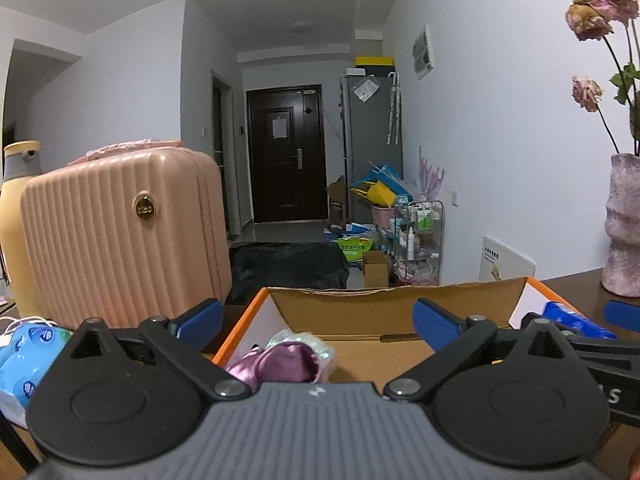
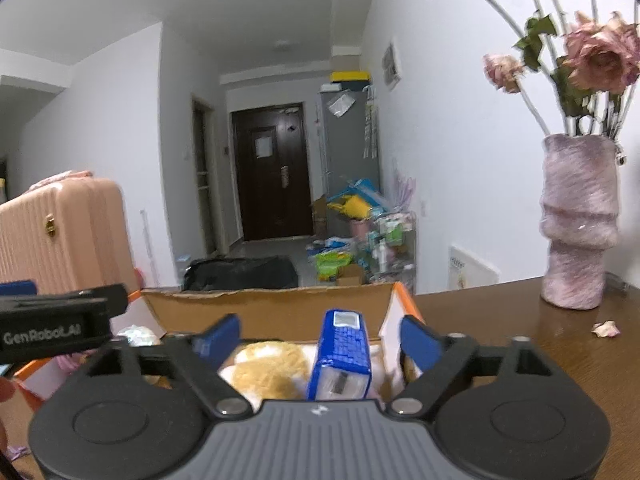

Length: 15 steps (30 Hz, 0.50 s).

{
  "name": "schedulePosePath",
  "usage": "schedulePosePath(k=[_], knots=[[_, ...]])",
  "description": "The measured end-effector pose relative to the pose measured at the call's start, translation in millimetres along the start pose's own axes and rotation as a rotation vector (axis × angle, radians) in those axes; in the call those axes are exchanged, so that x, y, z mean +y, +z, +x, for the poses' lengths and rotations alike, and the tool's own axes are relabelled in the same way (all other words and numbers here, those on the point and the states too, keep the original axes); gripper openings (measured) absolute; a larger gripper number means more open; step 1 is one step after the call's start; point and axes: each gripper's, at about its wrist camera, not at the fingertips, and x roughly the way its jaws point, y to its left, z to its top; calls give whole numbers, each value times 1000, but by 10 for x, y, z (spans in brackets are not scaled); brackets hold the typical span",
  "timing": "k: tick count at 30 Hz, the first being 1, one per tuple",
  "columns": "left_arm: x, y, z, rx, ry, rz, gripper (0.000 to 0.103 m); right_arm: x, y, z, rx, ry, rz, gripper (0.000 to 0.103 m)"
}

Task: Organize soft objects
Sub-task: 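Open both grippers to drop the plush and carton into the box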

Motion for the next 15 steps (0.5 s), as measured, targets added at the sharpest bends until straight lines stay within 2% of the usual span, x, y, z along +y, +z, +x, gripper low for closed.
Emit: schedulePosePath(k=[15], knots=[[32, -24, 17, 9, 4, -20, 103, -4, -44, -16, -7, -16, 5, 102]])
